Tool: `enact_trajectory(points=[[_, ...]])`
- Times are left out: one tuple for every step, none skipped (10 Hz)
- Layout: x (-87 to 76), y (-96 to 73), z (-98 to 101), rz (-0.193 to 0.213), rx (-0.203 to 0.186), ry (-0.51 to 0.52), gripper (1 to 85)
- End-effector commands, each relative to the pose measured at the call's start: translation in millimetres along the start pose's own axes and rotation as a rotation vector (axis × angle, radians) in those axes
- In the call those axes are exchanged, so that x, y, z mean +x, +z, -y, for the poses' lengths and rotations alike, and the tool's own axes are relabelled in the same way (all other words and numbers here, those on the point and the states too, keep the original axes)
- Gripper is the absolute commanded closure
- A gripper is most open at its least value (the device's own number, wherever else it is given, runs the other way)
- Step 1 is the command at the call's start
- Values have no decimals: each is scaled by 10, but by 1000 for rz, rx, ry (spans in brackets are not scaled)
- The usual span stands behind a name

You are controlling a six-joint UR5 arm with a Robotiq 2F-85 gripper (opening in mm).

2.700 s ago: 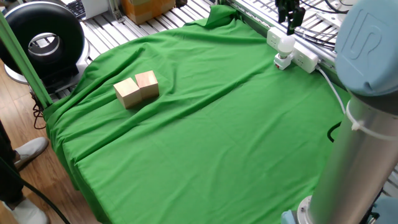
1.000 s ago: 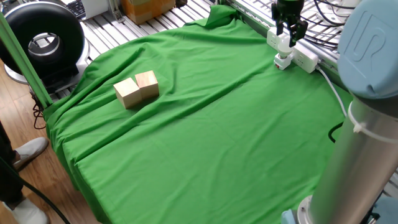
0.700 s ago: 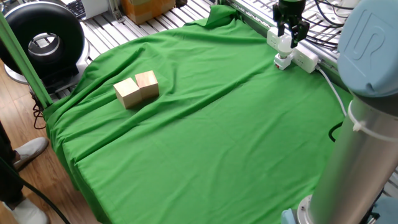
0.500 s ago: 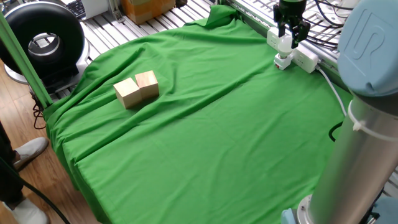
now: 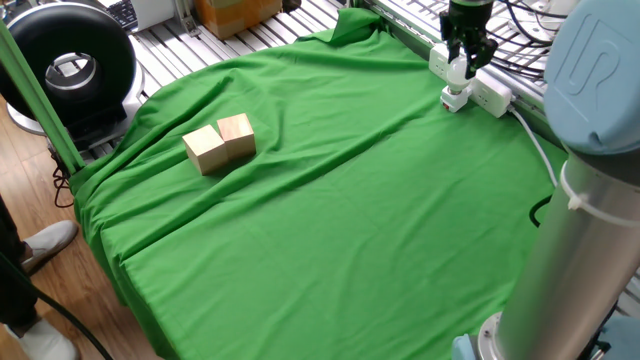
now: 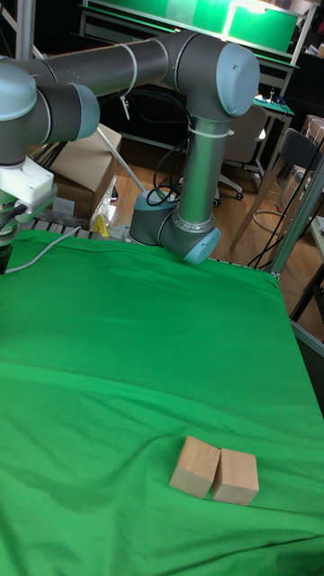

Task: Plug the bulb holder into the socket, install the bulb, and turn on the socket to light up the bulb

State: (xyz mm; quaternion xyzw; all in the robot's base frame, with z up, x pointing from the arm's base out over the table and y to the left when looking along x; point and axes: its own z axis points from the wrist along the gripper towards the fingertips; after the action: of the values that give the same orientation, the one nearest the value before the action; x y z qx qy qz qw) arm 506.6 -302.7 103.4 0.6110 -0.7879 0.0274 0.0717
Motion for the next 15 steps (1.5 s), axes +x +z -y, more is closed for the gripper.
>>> enact_trajectory(points=[[-40,-13,58,12,26,29,547],[-42,-35,61,5,34,48,620],[-61,-55,67,2,40,60,663],[-104,-50,69,14,40,72,677],[-122,-45,84,22,44,85,693],[-117,-44,94,21,46,96,723],[-120,-41,117,25,51,105,733],[-153,-42,141,39,58,131,747],[-155,-45,166,41,65,154,793],[-142,-44,185,35,69,174,807],[-131,-29,194,30,69,196,807],[-131,-17,185,29,63,224,807],[-132,-17,178,28,60,243,827],[-118,-25,160,19,54,267,843],[-116,-39,149,12,50,292,847]])
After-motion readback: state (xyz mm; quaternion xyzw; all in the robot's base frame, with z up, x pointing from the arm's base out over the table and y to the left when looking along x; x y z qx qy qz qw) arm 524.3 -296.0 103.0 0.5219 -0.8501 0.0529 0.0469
